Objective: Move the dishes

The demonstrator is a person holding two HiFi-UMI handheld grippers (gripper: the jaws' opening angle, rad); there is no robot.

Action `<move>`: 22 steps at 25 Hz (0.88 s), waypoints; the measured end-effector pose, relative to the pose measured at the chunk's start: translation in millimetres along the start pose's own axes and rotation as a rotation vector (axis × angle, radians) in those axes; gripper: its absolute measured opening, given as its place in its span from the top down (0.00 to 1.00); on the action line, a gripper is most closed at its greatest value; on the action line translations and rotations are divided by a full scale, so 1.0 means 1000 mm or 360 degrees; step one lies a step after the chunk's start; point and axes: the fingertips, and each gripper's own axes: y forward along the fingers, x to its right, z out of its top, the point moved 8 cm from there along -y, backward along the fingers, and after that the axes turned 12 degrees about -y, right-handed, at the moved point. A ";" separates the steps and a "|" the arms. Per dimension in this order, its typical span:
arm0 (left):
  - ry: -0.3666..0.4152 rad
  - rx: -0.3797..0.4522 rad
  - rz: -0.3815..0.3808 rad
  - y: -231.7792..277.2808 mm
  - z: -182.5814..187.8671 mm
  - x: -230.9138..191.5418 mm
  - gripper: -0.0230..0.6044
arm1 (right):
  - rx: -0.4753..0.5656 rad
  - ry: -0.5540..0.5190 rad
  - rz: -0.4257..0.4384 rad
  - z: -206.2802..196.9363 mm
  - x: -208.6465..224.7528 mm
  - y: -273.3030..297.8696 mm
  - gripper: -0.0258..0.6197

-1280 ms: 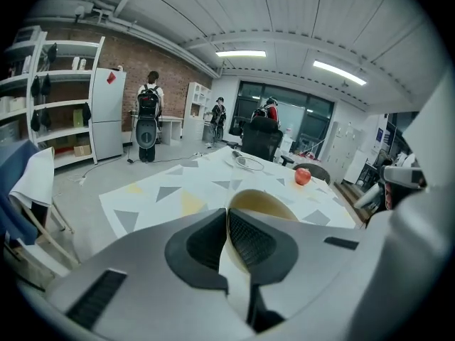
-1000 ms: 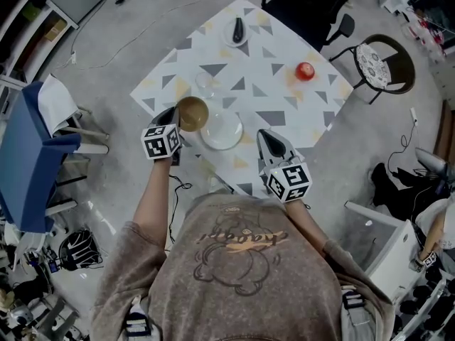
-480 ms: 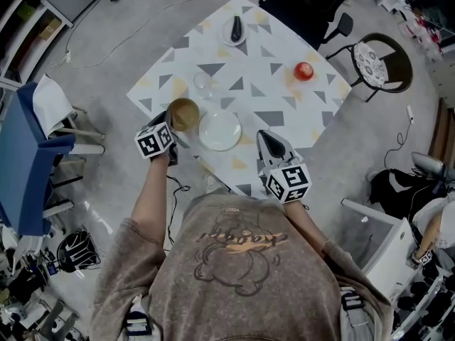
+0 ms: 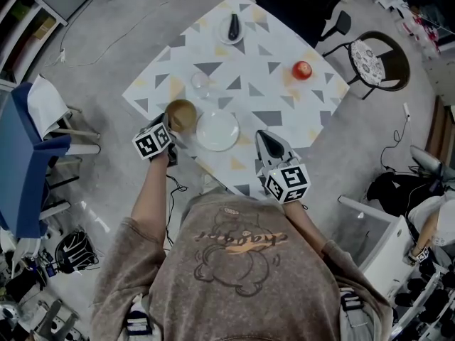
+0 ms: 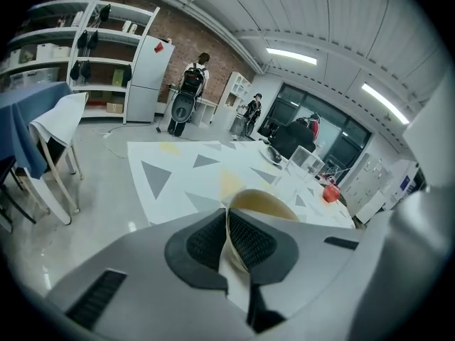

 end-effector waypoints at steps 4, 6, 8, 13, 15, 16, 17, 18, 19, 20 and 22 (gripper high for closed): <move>0.0017 0.0010 -0.0005 0.001 -0.001 0.000 0.92 | -0.0001 -0.0002 0.0005 -0.001 -0.001 0.000 0.95; 0.0034 0.0006 -0.0006 0.002 -0.002 0.000 0.91 | 0.0001 -0.0006 0.0007 -0.001 -0.002 0.001 0.95; 0.0037 -0.0004 -0.0016 0.002 -0.002 0.001 0.91 | 0.0003 -0.0008 0.0008 -0.001 -0.002 0.000 0.95; 0.0044 0.0025 -0.0045 -0.003 0.001 0.005 0.81 | 0.0009 -0.0010 0.0008 0.000 -0.002 -0.003 0.95; 0.0053 0.0047 -0.0049 -0.007 0.004 0.006 0.81 | 0.0013 -0.0012 0.0010 0.000 -0.002 -0.004 0.95; 0.0061 0.0057 -0.0051 -0.009 0.007 0.007 0.80 | 0.0016 -0.0014 0.0012 0.000 -0.002 -0.004 0.95; 0.0074 0.0068 -0.0057 -0.012 0.009 0.009 0.80 | 0.0021 -0.0015 0.0015 0.000 -0.002 -0.004 0.95; 0.0090 0.0082 -0.0066 -0.015 0.013 0.011 0.79 | 0.0026 -0.0015 0.0018 0.001 -0.003 -0.005 0.95; 0.0110 0.0099 -0.0078 -0.019 0.017 0.014 0.79 | 0.0032 -0.0016 0.0023 0.002 -0.004 -0.005 0.95; 0.0132 0.0120 -0.0093 -0.023 0.021 0.018 0.79 | 0.0037 -0.0016 0.0028 0.002 -0.005 -0.005 0.95; 0.0182 0.0166 -0.0129 -0.033 0.028 0.028 0.79 | 0.0044 -0.0019 0.0037 0.003 -0.006 -0.006 0.95</move>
